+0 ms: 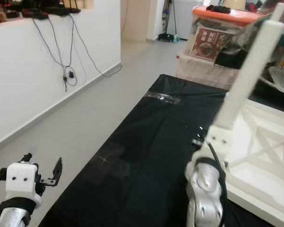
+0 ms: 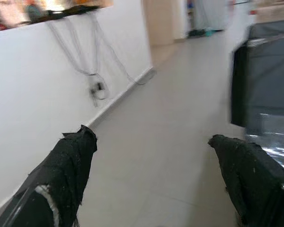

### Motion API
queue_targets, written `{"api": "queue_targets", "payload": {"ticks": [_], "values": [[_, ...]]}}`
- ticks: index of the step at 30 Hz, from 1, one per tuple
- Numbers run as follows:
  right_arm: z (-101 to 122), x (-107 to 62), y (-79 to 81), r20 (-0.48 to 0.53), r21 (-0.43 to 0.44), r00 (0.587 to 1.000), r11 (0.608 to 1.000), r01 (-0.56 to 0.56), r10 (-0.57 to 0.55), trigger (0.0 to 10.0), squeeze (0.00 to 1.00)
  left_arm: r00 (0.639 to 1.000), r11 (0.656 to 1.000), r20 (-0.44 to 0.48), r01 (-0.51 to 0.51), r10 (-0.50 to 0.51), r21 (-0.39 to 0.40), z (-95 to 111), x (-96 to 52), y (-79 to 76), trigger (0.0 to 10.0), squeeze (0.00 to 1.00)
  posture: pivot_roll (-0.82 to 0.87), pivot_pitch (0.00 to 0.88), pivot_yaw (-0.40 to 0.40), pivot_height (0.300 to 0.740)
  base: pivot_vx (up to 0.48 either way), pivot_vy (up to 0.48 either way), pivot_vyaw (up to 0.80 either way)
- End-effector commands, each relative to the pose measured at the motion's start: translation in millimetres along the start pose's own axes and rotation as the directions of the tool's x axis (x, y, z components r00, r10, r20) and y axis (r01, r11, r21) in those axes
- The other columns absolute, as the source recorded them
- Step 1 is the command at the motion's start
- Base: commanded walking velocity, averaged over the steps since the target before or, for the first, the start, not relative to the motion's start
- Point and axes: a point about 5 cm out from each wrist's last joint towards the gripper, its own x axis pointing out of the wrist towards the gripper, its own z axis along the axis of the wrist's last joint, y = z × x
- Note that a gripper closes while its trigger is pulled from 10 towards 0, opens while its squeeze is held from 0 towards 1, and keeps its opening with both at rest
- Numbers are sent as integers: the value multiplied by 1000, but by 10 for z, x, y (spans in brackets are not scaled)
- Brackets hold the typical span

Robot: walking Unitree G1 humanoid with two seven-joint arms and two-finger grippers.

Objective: Building children table

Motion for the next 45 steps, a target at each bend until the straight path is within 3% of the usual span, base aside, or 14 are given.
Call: {"api": "queue_targets", "payload": {"ticks": [1, 6, 7, 8, 12, 14, 15, 23, 28, 32, 36, 40, 42, 45], "values": [[-121, -59, -130, -69, -80, 992, 992, 102, -108, 0, 0, 1000, 1000, -22, 0, 0, -3, -16, -14, 13, 10000, 0, 128, 0, -38, 740, 0, 0, 0], [43, -78, 10, -26, -64, 999, 997, -48, 46, 10000, 0, 1000, 1000, -17, 17, -17, -10, -7, 7, -14, 10000, 0, 105, 0, -30, 740, 0, 0, 0], [129, -133, 145, 24, 1, 982, 982, -188, 187, 10000, 0, 1000, 1000, -20, 18, -18, -16, -14, 17, -19, 10000, 0, 99, 0, -18, 740, 0, 0, 0], [261, -198, 261, 107, 28, 940, 944, -327, 323, 10000, 651, 999, 999, -21, 29, -29, -22, -19, 28, -30, 10000, 0, 96, 0, -14, 740, 0, 0, 0], [484, -181, 350, 221, 8, 851, 871, -491, 477, 10000, 1000, 999, 999, -26, 45, -45, -29, -35, 35, -61, 10000, 0, 108, 0, -24, 740, 0, 0, 0], [546, -107, 347, 234, -13, 832, 857, -515, 504, 10000, 1000, 999, 999, -28, 44, -44, -30, -39, 31, -66, 10000, 0, 109, 0, -27, 740, 0, 0, 0], [617, -50, 354, 246, -49, 796, 827, -560, 553, 10000, 0, 999, 999, -30, 43, -44, -33, -41, 29, -71, 10000, 0, 112, 0, -28, 740, 0, 0, 0], [674, 17, 437, 184, -214, 515, 546, -810, 837, 10000, 0, 998, 997, -32, 47, -48, -53, -65, 52, -93, 10000, 0, 116, 0, -39, 740, 0, 0, 0], [169, -144, 624, -44, -208, 138, 126, -970, 989, 10000, 0, 996, 995, -46, 74, -76, -63, -149, 62, -113, 10000, 0, 135, 0, -41, 740, 0, 0, 0], [106, -121, 671, -59, -182, 96, 84, -980, 994, 10000, 0, 996, 995, -55, 69, -72, -68, -173, 54, -110, 10000, 0, 140, 0, -41, 740, 0, 0, 0], [147, -121, 876, -12, -157, -22, -24, -987, 1000, 0, 0, 996, 996, -58, 60, -64, -73, -198, 62, -96, 10000, 0, 158, 0, -52, 740, 0, 0, 0], [216, -8, 953, 70, -137, 144, 152, -979, 987, 0, 0, 996, 995, -59, 60, -64, -74, -222, 70, -76, 10000, 0, 147, 0, -53, 740, 0, 0, 0], [36, 336, 875, -11, -117, 602, 597, -793, 798, 0, 0, 996, 995, -59, 66, -70, -77, -235, 76, -74, 10000, 0, 139, 0, -44, 740, 0, 0, 0], [-341, 604, 450, -232, -18, 936, 961, -275, 264, 0, 0, 995, 994, -61, 79, -84, -78, -251, 74, -79, 10000, 0, 133, 0, -37, 740, 0, 0, 0]]}}
